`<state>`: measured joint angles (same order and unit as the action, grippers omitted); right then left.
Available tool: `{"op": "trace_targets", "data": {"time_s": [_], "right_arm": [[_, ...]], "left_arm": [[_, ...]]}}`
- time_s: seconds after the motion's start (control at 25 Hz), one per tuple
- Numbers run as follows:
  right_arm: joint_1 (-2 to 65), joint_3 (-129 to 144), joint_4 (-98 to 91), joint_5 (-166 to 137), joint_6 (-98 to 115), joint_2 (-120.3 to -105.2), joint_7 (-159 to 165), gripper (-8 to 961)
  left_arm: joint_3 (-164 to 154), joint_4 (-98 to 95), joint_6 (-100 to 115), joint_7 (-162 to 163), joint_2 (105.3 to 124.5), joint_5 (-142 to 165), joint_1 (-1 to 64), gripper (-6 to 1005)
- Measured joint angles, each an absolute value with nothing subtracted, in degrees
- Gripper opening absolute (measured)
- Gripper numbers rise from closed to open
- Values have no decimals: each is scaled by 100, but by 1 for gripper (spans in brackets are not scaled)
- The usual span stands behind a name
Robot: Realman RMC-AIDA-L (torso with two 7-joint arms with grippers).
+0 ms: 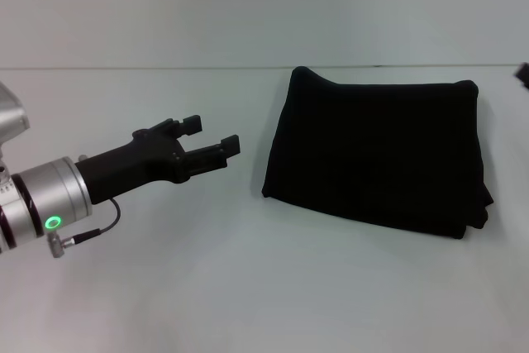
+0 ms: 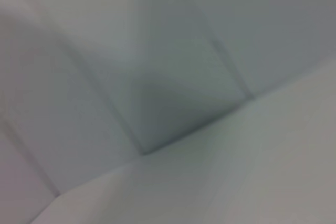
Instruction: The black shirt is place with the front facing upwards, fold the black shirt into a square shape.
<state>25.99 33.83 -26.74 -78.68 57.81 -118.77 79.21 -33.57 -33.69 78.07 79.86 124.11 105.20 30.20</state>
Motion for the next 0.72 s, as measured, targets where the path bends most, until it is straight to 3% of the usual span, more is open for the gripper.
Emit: {"op": "trace_targets", "data": {"time_s": [0.2,0.44,0.72], "right_arm": [[2739,3671,-2501,-8031,6180,-11981,6297,703],[3171,4062,-1704,-8033,5524,-11992,5269,702],[3154,4132,-1064,-7984,5258,-12015,4436,701]], "left_arm": [[-3354,-3226,7816,8030,12412,10467,3027,949],[-3343,-3215,7891,8068,12410,10458,2990,948],[-3333,-3160,7924,8080,12406,10393,2978,948]]}}
